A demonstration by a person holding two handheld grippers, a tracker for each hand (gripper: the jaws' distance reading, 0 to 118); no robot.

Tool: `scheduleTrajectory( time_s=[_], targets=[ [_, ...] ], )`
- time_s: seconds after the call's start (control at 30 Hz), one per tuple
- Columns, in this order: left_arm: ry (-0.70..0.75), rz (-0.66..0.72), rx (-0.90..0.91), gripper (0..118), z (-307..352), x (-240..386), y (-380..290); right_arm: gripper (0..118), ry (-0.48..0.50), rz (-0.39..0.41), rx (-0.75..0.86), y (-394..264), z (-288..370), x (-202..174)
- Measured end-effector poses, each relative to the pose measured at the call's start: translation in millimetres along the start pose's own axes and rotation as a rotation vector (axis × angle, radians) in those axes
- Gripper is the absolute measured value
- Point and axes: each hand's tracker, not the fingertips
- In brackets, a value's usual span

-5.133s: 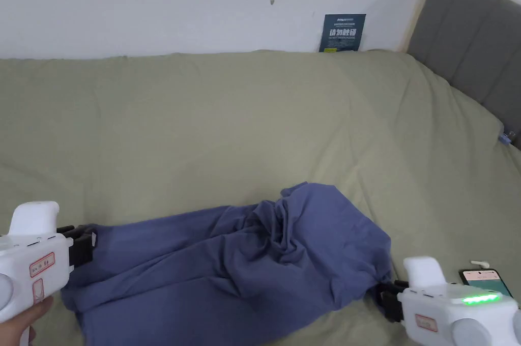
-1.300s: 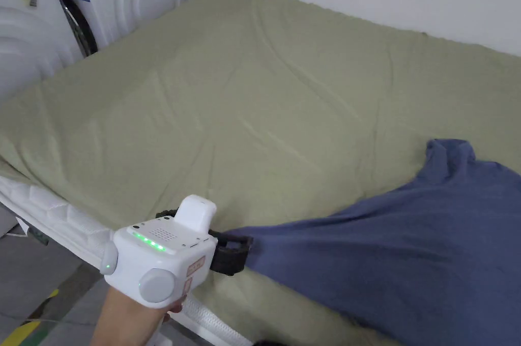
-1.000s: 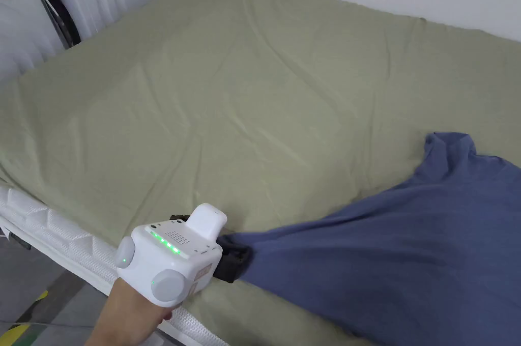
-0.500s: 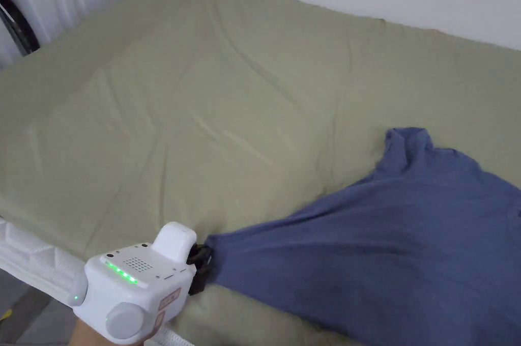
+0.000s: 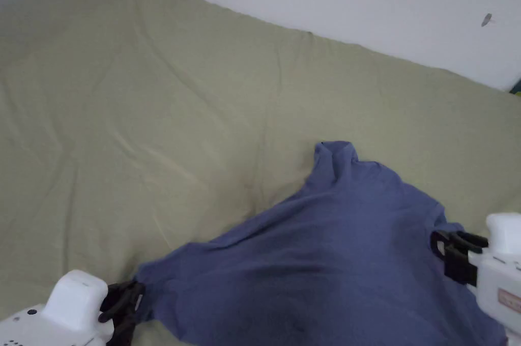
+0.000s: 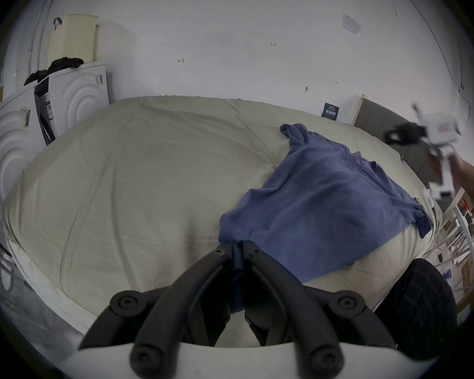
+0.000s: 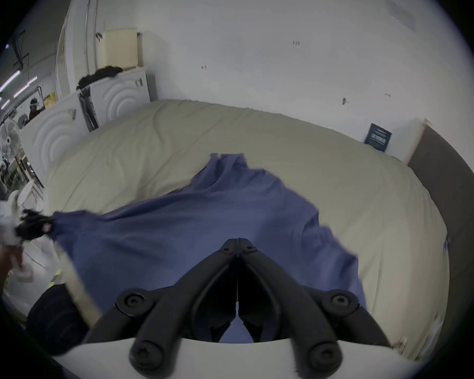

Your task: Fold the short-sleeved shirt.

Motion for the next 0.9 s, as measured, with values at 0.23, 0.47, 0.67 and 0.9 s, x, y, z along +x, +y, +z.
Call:
scheduleTrajectory(
  time_s=[0.23, 0.47, 0.67, 0.9],
  targets=[
    [0.013, 0.041, 0.008, 5, -0.6, -1.9, 3.9, 118, 0.063, -0.008, -0.135, 85.1, -174.7, 52.4],
    [0.045, 0.055, -0.033, 5, -7.6, -8.1, 9.9, 118, 0.008, 0.242, -0.278, 82.5, -289.0, 52.6],
    [0.074, 0.077, -0.068, 5, -19.8, -11.4, 13.1, 15, 0.164, 0.102, -0.293, 76.1, -255.3, 43.5],
    [0.019, 0.224, -0.039, 4, -22.1, -19.7, 25.4, 6, 0.119, 0.095, -0.179, 73.1, -171.0, 38.1]
  ],
)
